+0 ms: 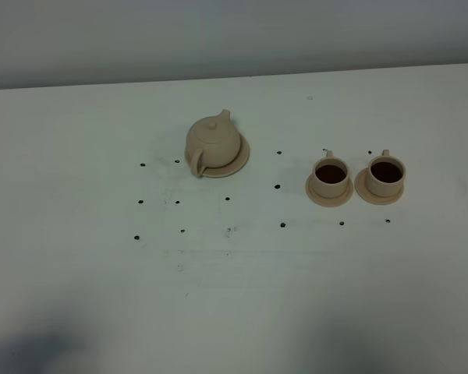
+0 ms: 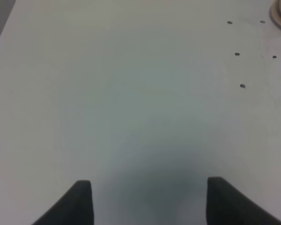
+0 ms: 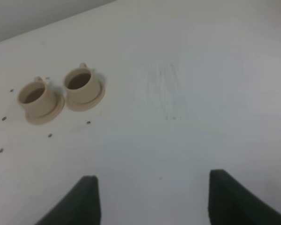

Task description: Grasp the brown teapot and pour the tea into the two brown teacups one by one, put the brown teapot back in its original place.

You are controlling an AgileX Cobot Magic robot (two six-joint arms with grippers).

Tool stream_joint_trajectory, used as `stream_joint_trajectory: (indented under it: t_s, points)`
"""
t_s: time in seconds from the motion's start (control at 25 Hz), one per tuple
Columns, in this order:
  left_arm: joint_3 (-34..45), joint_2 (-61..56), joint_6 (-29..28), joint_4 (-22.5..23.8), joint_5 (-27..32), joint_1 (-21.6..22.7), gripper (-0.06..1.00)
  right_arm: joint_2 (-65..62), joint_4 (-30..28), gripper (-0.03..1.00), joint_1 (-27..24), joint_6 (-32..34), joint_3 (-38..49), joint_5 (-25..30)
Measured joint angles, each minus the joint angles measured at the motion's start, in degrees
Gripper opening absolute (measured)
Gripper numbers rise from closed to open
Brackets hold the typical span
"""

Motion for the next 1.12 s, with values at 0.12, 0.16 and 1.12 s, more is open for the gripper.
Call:
stream_joint_trajectory:
  t_s: [0.12,0.16,1.12]
  points:
    - [0.1,-1.8,0.0,0.0,0.0,0.0,0.53,0.0,0.0,0.49,0.0,0.0,0.0,0.0]
    - [0.2,-2.4,0.0,0.0,0.0,0.0,0.53,0.0,0.0,0.49,0.0,0.0,0.0,0.0]
    - [0.4,-6.3,0.0,0.0,0.0,-6.9,0.53,0.0,0.0,0.49,0.0,0.0,0.0,0.0]
